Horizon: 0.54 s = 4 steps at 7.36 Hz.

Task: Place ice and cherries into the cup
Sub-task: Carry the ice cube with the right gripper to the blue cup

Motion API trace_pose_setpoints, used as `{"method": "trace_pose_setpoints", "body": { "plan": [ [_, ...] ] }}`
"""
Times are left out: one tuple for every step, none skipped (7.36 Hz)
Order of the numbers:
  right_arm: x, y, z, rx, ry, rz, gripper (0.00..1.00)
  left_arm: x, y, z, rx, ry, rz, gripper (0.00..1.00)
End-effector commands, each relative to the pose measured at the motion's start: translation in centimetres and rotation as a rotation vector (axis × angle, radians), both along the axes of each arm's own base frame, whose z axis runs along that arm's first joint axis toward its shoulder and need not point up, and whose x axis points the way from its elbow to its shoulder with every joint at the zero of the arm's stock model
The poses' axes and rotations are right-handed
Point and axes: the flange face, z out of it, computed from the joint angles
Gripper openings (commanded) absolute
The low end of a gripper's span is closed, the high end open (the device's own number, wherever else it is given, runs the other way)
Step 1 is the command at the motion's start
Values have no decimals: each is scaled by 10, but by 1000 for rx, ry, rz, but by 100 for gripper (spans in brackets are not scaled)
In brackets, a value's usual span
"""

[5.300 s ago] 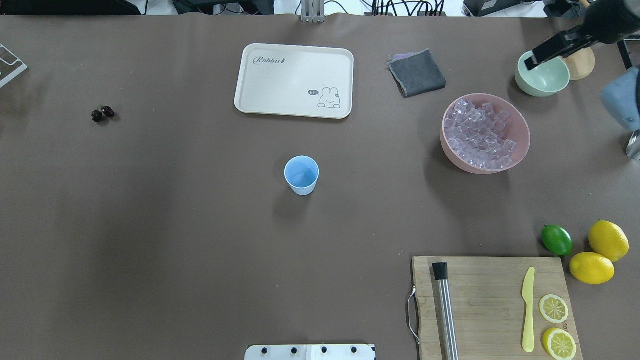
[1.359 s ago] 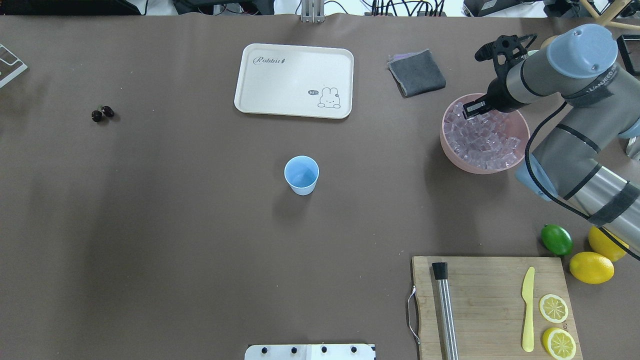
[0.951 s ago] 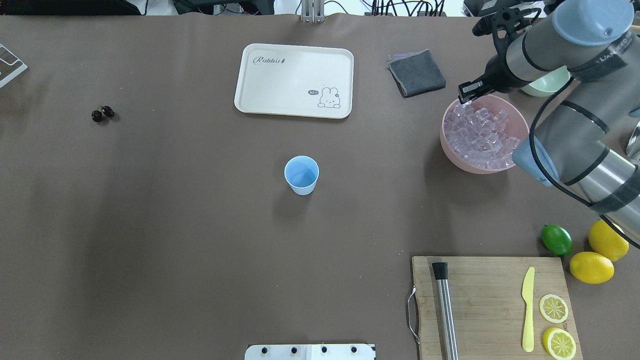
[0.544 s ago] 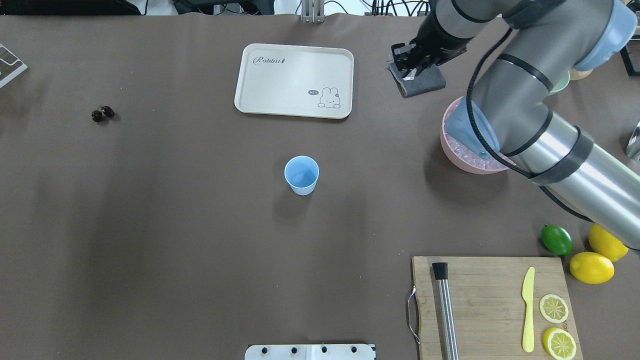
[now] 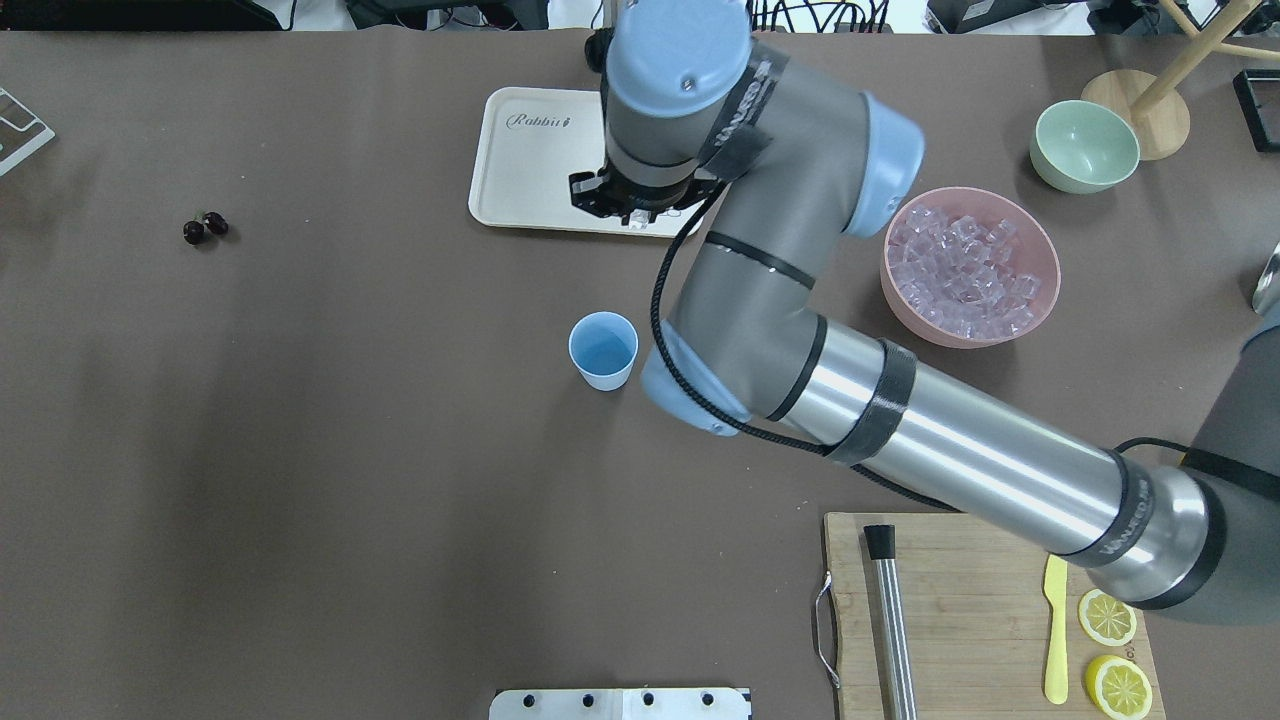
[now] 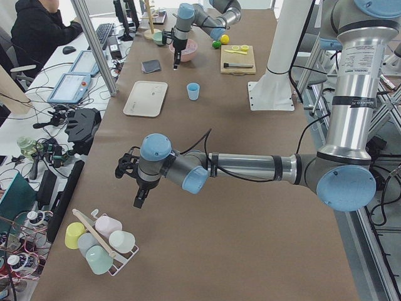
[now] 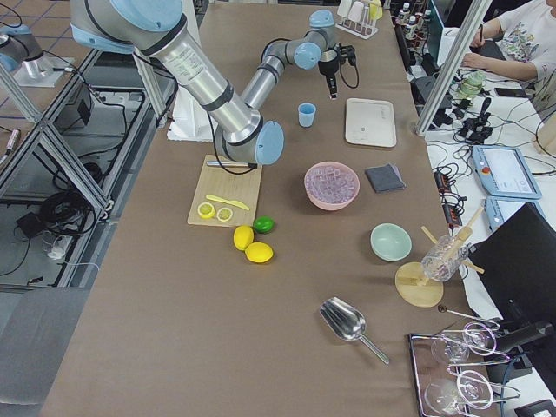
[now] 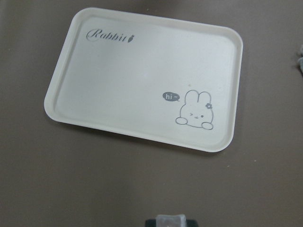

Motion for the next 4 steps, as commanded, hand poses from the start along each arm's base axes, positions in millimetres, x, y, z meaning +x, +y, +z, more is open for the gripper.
{"method": "trace_pose_setpoints", "body": {
  "plan": [
    [-50,37,6,12,39,-27,0,5,-2,2,-4,0,9,98],
    [-56,43,6,37,51,-16,0,5,-1,4,-7,-1,9,98],
    [-56,45,18,33,62,-17,0,5,0,6,-12,-1,9,98],
    [-60,51,21,30,66,-24,0,5,2,8,-16,-1,9,98]
  ]
}}
